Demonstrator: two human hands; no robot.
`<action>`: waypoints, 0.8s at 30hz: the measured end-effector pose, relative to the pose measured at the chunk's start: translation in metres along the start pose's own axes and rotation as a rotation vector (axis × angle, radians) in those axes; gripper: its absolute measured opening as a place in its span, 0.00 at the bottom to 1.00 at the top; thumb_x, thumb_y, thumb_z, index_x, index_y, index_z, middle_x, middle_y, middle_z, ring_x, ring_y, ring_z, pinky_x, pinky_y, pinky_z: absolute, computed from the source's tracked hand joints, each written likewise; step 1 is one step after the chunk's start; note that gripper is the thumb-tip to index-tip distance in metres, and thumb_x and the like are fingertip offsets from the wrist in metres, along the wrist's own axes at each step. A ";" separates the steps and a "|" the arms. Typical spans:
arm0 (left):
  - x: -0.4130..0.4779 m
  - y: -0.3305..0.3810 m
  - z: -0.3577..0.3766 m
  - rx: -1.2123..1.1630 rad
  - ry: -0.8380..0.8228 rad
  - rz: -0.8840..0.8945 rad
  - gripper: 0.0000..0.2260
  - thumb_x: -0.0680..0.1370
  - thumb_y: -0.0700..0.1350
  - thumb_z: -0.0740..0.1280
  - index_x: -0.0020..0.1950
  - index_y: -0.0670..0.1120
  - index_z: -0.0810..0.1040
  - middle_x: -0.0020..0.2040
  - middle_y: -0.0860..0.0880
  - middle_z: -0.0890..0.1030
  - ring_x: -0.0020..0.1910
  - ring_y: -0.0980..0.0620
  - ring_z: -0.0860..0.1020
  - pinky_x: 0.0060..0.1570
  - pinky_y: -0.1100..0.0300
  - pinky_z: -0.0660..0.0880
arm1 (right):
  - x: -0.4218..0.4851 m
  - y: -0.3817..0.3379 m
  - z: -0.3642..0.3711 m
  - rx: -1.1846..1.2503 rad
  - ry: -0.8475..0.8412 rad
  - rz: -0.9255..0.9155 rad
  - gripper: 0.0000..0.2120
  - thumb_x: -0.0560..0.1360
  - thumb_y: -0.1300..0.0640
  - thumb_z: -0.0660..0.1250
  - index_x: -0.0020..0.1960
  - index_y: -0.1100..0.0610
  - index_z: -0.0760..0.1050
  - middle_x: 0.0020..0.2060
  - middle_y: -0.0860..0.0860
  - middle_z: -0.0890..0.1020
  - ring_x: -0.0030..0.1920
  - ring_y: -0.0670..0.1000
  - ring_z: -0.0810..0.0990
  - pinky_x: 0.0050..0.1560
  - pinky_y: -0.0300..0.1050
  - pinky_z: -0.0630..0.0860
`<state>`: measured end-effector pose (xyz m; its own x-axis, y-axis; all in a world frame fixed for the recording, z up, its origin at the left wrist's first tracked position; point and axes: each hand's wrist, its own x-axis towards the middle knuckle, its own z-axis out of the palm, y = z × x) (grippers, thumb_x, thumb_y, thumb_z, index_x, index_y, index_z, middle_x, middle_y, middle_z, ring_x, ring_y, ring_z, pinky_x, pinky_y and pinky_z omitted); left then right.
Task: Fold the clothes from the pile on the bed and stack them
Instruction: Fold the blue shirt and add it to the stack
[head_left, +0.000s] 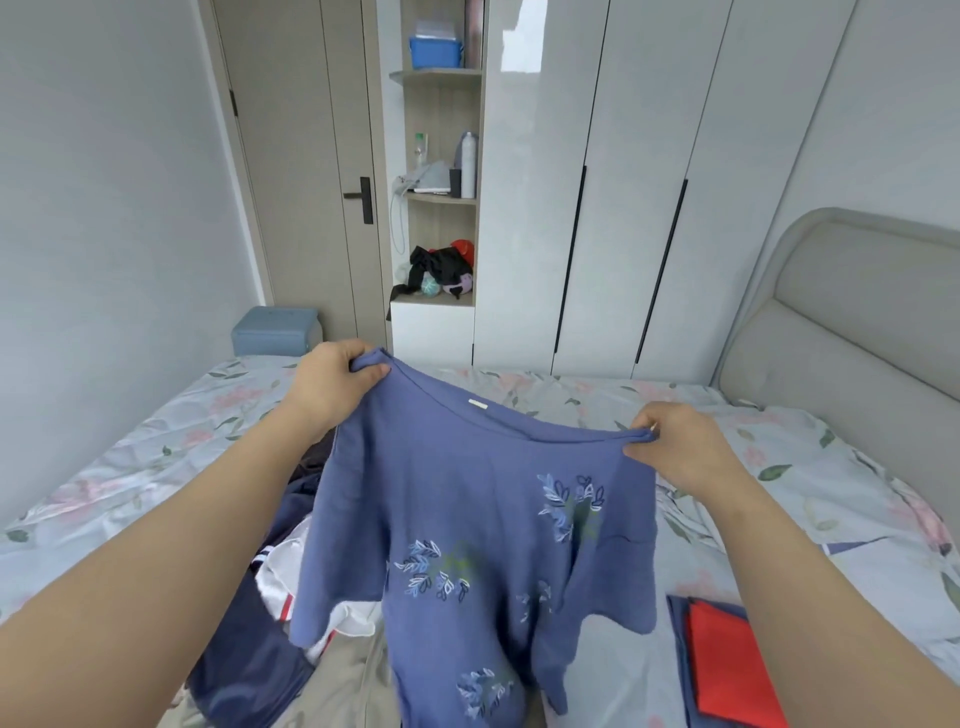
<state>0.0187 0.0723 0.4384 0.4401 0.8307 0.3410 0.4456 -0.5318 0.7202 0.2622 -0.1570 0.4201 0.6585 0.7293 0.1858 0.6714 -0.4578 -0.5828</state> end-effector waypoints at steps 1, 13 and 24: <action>-0.002 0.000 0.000 -0.016 0.006 -0.003 0.15 0.78 0.39 0.66 0.32 0.42 0.68 0.31 0.48 0.68 0.34 0.49 0.65 0.30 0.62 0.60 | -0.002 0.002 0.000 0.035 0.011 0.020 0.13 0.71 0.66 0.69 0.33 0.54 0.69 0.33 0.51 0.74 0.34 0.51 0.71 0.26 0.34 0.65; -0.021 0.002 0.022 -0.131 -0.093 -0.016 0.07 0.81 0.41 0.60 0.52 0.39 0.75 0.45 0.44 0.75 0.45 0.49 0.71 0.41 0.63 0.67 | -0.026 -0.003 0.017 0.594 -0.134 0.254 0.07 0.73 0.57 0.69 0.43 0.54 0.71 0.39 0.49 0.72 0.38 0.48 0.71 0.39 0.43 0.66; -0.068 0.010 0.037 0.074 -0.185 0.045 0.08 0.80 0.42 0.62 0.41 0.44 0.74 0.36 0.51 0.74 0.39 0.51 0.71 0.38 0.67 0.66 | -0.064 0.046 0.008 0.012 -0.035 0.164 0.18 0.74 0.61 0.64 0.28 0.52 0.65 0.27 0.50 0.68 0.31 0.51 0.66 0.33 0.44 0.62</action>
<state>0.0221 0.0045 0.3998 0.5934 0.7651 0.2500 0.4756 -0.5839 0.6579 0.2484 -0.2202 0.3751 0.7467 0.6624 0.0597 0.5512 -0.5662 -0.6129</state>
